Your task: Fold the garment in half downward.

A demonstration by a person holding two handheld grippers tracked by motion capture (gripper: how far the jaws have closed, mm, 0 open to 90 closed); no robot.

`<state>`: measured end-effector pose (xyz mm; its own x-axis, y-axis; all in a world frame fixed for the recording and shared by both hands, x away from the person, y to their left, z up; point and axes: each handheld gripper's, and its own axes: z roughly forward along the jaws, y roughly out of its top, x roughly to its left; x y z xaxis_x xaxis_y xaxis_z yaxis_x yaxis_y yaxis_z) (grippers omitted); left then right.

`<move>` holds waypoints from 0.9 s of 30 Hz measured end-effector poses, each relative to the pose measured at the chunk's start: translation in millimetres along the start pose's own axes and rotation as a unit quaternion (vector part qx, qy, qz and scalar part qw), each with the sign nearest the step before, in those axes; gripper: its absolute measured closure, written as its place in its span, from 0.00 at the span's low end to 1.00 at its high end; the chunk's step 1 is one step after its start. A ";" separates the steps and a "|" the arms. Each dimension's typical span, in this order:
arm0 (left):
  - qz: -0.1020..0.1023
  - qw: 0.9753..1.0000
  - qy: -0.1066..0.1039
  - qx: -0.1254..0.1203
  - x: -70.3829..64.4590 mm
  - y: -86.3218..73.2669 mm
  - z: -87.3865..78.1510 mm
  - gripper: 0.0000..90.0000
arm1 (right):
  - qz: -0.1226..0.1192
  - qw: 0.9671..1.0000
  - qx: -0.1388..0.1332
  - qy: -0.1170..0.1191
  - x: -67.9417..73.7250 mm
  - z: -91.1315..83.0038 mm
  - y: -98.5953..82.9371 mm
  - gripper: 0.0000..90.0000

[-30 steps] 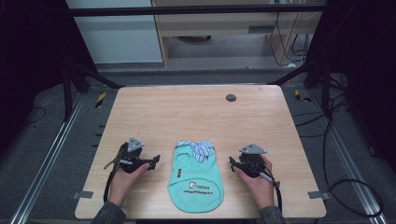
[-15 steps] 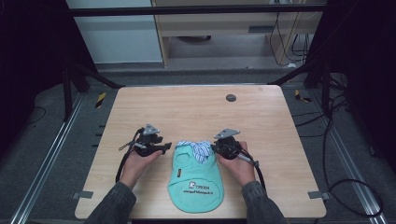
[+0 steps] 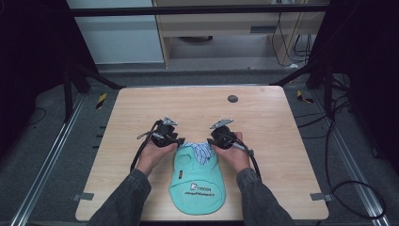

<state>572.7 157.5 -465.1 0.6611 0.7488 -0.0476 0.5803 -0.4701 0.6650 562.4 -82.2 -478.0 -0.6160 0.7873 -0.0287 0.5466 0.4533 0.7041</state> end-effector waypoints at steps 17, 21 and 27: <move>0.006 0.999 -0.006 0.031 -2.3 -13.7 15.2 0.58 | 0.022 0.999 0.024 0.015 0.3 9.8 -4.1 0.64; 0.010 0.999 -0.009 0.031 -1.8 -14.6 15.2 0.58 | 0.025 0.999 0.028 0.027 1.1 11.5 -4.1 0.62; 0.016 0.999 -0.015 0.026 -2.1 -16.6 14.7 0.59 | 0.024 0.998 0.034 0.036 2.9 13.1 -5.5 0.62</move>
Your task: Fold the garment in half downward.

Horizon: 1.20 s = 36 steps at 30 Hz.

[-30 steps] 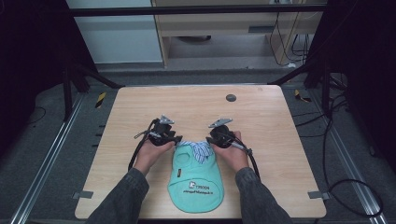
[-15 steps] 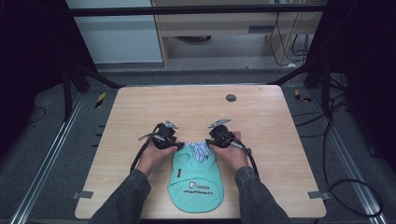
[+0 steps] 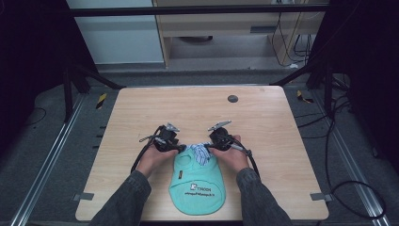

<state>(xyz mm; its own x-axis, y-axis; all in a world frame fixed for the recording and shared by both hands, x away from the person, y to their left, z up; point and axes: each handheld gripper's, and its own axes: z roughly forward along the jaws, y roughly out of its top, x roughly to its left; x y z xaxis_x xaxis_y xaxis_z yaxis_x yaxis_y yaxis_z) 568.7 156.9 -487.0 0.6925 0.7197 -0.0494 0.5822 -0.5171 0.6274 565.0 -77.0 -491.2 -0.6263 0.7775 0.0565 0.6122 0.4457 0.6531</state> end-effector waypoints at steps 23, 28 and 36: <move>0.030 0.999 -0.036 0.007 -3.5 -0.7 -3.2 0.94 | -0.061 0.998 0.010 0.020 12.0 -4.8 0.2 0.93; 0.049 0.998 -0.029 0.009 -5.7 1.6 -7.0 0.95 | -0.069 0.997 -0.002 0.020 13.5 -11.4 1.3 0.93; 0.064 0.998 -0.025 -0.009 -10.9 7.3 -20.4 0.95 | -0.092 0.995 -0.020 0.019 16.3 -28.2 2.6 0.93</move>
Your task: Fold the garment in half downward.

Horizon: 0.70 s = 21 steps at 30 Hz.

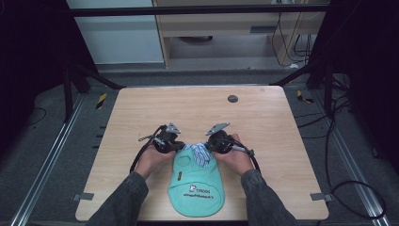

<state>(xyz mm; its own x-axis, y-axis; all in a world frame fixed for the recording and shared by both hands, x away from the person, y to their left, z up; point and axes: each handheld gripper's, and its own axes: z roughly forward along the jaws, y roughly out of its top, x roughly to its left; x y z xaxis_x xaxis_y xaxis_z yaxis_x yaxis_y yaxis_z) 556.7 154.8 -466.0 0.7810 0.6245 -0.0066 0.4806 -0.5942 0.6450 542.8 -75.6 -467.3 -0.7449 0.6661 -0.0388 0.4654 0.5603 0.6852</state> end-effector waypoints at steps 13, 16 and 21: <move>0.045 0.999 -0.002 -0.008 -13.1 27.4 -25.6 0.96 | -0.028 1.000 -0.007 -0.007 1.4 -34.5 6.8 0.94; 0.052 0.999 -0.002 -0.008 -14.7 33.0 -29.1 0.96 | -0.033 0.999 -0.009 -0.006 -1.1 -39.5 8.4 0.94; 0.062 0.998 -0.003 -0.008 -15.4 39.0 -32.3 0.96 | -0.043 0.999 -0.005 -0.008 -3.1 -43.8 10.6 0.94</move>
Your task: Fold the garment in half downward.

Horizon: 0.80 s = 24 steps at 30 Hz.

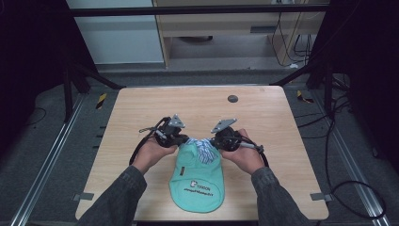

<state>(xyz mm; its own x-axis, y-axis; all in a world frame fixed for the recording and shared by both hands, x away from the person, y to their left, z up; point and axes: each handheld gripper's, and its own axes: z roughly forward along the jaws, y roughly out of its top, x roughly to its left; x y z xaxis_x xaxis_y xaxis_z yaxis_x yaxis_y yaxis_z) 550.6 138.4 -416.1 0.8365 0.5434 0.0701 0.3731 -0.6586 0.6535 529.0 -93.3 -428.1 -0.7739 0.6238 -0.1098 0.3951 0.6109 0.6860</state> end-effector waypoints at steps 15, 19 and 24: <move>0.018 1.000 -0.010 0.008 6.9 6.5 0.8 0.96 | -0.024 1.000 0.011 0.012 -8.8 -2.0 7.6 0.94; 0.023 1.000 -0.012 0.008 8.0 9.3 -1.3 0.96 | -0.027 0.999 0.007 0.015 -12.8 -2.4 9.1 0.94; 0.028 1.000 -0.012 0.006 9.9 11.9 -4.2 0.96 | -0.030 0.999 0.009 0.018 -15.9 -2.2 11.1 0.94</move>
<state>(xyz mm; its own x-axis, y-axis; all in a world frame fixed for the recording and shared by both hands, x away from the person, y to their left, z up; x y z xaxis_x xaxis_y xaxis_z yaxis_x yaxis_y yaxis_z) 561.6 138.1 -404.4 0.8659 0.4924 0.0881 0.3294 -0.6939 0.6403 544.7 -97.5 -417.2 -0.8138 0.5675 -0.1250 0.3556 0.6565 0.6652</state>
